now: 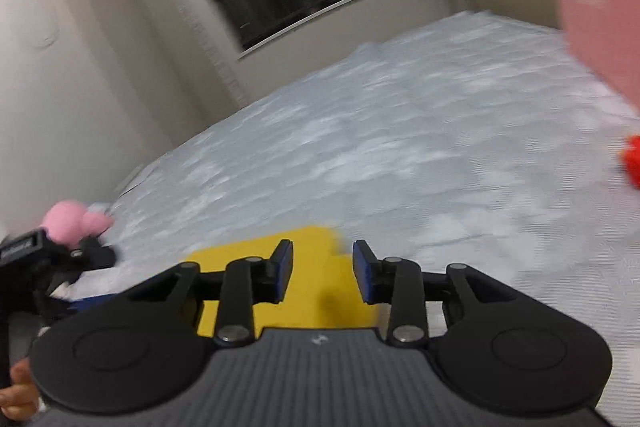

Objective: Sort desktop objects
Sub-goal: 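Press the yellow lid down onto the container rim with the right gripper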

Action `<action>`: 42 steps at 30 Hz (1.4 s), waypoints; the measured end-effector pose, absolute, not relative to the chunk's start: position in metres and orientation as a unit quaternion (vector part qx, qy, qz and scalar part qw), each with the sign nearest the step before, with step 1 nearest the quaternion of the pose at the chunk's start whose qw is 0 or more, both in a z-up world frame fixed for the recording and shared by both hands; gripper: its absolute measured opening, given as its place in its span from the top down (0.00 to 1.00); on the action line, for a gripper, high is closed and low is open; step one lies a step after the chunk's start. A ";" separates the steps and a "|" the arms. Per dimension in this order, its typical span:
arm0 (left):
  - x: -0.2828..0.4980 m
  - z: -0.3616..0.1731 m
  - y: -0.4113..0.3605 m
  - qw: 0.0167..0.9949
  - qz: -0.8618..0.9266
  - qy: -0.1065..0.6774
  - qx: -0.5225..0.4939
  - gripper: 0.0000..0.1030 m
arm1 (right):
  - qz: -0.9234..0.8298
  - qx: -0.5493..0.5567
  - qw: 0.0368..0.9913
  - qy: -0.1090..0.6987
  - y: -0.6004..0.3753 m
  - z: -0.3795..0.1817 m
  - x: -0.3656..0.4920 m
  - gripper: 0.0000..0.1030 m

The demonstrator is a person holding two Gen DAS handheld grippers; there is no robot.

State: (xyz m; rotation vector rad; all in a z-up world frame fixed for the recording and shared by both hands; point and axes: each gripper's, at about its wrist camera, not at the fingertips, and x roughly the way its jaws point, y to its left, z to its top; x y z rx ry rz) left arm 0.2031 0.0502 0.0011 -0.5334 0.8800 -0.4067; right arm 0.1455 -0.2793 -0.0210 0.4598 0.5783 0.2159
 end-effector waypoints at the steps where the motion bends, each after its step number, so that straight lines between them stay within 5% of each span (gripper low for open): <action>1: 0.204 -0.001 0.044 0.845 -0.203 0.426 -0.252 0.16 | 0.115 0.221 0.925 0.286 -0.271 -0.019 0.151 0.64; 6: 0.222 -0.025 0.024 0.818 -0.233 0.459 -0.258 0.31 | 0.104 0.200 0.914 0.337 -0.250 -0.026 0.182 0.72; 10: 0.229 -0.030 0.019 0.821 -0.248 0.450 -0.250 0.40 | 0.085 0.188 0.915 0.346 -0.255 -0.035 0.189 1.00; 16: 0.233 -0.031 0.024 0.827 -0.245 0.436 -0.258 0.41 | 0.084 0.166 0.919 0.349 -0.256 -0.041 0.198 1.00; 19: 0.209 -0.013 0.032 0.860 -0.208 0.404 -0.233 0.10 | 0.086 0.165 0.924 0.333 -0.255 -0.036 0.186 0.93; 20: 0.201 -0.008 0.035 0.870 -0.196 0.392 -0.227 0.09 | 0.086 0.162 0.928 0.325 -0.254 -0.035 0.181 0.90; 31: 0.213 -0.026 0.031 0.829 -0.239 0.431 -0.264 0.19 | 0.110 0.159 0.924 0.329 -0.240 -0.033 0.177 0.86; 35: 0.210 -0.026 0.022 0.844 -0.226 0.427 -0.230 0.28 | 0.106 0.137 0.924 0.340 -0.237 -0.037 0.181 0.93; 42: 0.209 -0.026 0.006 0.868 -0.213 0.408 -0.186 0.29 | 0.096 0.098 0.934 0.331 -0.224 -0.039 0.184 0.93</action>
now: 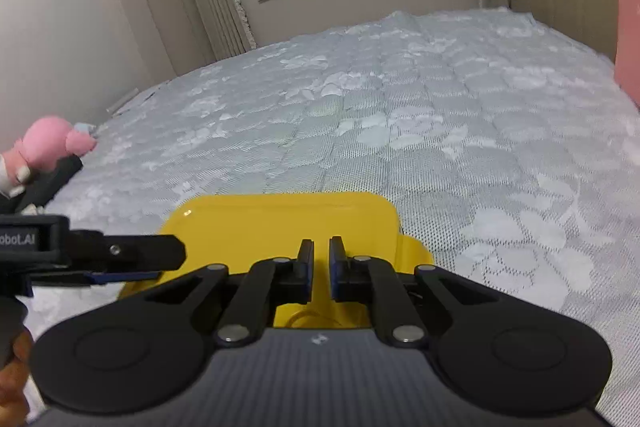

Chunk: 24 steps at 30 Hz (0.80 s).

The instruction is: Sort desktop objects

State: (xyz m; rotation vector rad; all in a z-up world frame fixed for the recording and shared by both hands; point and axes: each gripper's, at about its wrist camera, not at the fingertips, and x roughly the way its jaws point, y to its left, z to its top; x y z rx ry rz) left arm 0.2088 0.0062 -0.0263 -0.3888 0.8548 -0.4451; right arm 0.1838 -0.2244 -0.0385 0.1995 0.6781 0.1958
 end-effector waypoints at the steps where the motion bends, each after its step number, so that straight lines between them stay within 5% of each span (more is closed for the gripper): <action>1: 0.210 -0.026 0.006 0.868 -0.215 0.406 -0.189 0.31 | 0.095 0.092 0.935 0.330 -0.223 -0.038 0.184 0.93; 4: 0.205 -0.023 0.018 0.861 -0.212 0.408 -0.215 0.45 | 0.093 0.127 0.929 0.336 -0.231 -0.036 0.182 0.91; 9: 0.169 -0.005 0.032 0.895 -0.162 0.365 -0.199 0.45 | 0.087 0.194 0.924 0.317 -0.252 -0.033 0.159 0.85; 11: 0.163 -0.003 0.020 0.908 -0.145 0.356 -0.166 0.45 | 0.077 0.187 0.929 0.310 -0.247 -0.035 0.151 0.71; 24: 0.171 -0.027 0.006 0.892 -0.164 0.388 -0.162 0.48 | 0.086 0.069 0.945 0.309 -0.208 -0.034 0.140 0.54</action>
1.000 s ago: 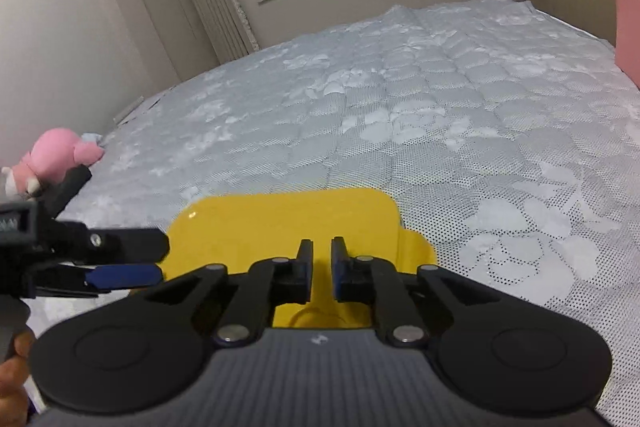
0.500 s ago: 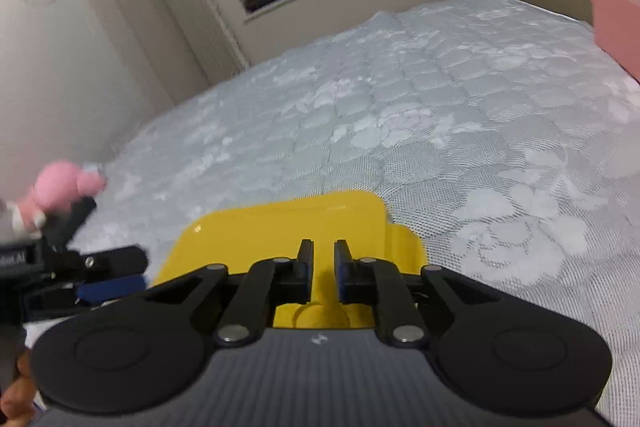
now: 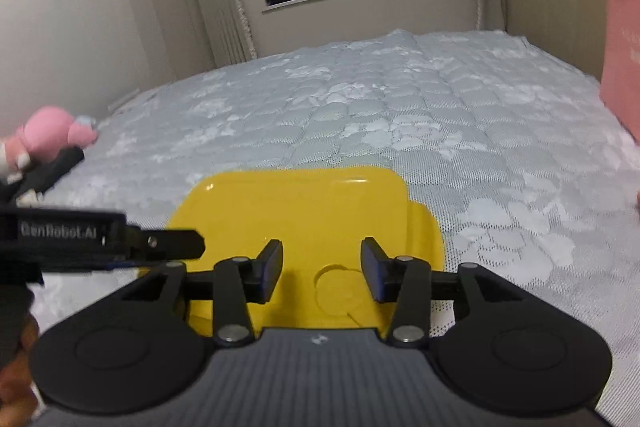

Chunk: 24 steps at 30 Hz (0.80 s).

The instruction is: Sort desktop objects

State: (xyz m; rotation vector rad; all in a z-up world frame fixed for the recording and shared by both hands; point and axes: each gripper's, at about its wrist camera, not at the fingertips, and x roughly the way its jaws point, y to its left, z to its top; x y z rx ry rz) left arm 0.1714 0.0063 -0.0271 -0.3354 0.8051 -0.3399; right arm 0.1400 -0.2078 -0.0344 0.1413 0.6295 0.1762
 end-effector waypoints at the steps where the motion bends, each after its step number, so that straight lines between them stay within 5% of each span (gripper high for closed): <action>1: 0.173 -0.028 0.008 0.891 -0.166 0.388 -0.168 0.48 | 0.087 0.063 0.946 0.307 -0.206 -0.035 0.139 0.54; 10: 0.173 -0.026 0.033 0.875 -0.188 0.375 -0.241 0.45 | 0.098 0.065 0.948 0.296 -0.204 -0.034 0.133 0.44; 11: 0.171 -0.023 0.045 0.871 -0.193 0.367 -0.265 0.41 | 0.102 0.085 0.948 0.289 -0.210 -0.031 0.132 0.44; 13: 0.167 -0.015 0.066 0.872 -0.181 0.347 -0.292 0.13 | 0.111 0.125 0.945 0.282 -0.221 -0.021 0.135 0.45; 15: 0.159 -0.007 0.085 0.883 -0.149 0.330 -0.299 0.10 | 0.130 0.143 0.933 0.303 -0.218 -0.012 0.149 0.60; 17: 0.153 -0.006 0.095 0.890 -0.115 0.329 -0.295 0.10 | 0.170 0.132 0.920 0.328 -0.201 -0.007 0.166 0.89; 24: 0.152 -0.029 0.113 0.875 -0.098 0.370 -0.296 0.10 | 0.198 0.013 0.906 0.374 -0.125 -0.027 0.190 0.98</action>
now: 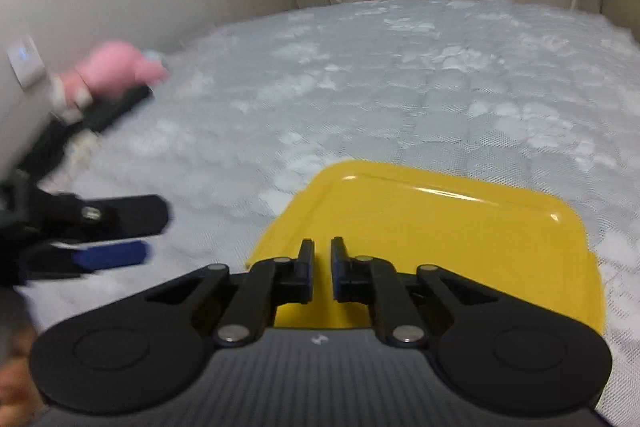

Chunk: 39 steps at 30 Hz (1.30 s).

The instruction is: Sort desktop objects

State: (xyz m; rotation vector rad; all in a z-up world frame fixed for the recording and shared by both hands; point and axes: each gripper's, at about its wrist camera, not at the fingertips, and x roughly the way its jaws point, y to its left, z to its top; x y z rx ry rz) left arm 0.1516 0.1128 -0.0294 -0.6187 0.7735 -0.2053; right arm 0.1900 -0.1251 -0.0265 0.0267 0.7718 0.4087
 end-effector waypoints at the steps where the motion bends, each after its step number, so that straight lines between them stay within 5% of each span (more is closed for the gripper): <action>1: 0.153 -0.033 0.115 0.873 -0.096 0.375 -0.297 0.10 | 0.192 0.002 0.907 0.374 -0.123 -0.027 0.190 0.98; 11: 0.162 -0.028 0.098 0.849 -0.164 0.390 -0.317 0.10 | 0.176 -0.009 0.902 0.394 -0.129 -0.024 0.193 0.98; 23: 0.204 -0.016 0.026 0.821 -0.247 0.425 -0.292 0.14 | 0.109 0.132 0.908 0.381 -0.231 -0.025 0.205 0.94; 31: 0.218 -0.042 0.033 0.807 -0.220 0.453 -0.308 0.53 | 0.121 0.165 0.898 0.390 -0.244 -0.035 0.207 1.00; 34: 0.221 -0.055 0.037 0.795 -0.214 0.465 -0.325 0.92 | 0.120 0.162 0.902 0.381 -0.242 -0.039 0.207 1.00; 39: 0.221 -0.061 0.036 0.790 -0.222 0.468 -0.328 0.97 | 0.111 0.145 0.910 0.373 -0.236 -0.039 0.205 1.00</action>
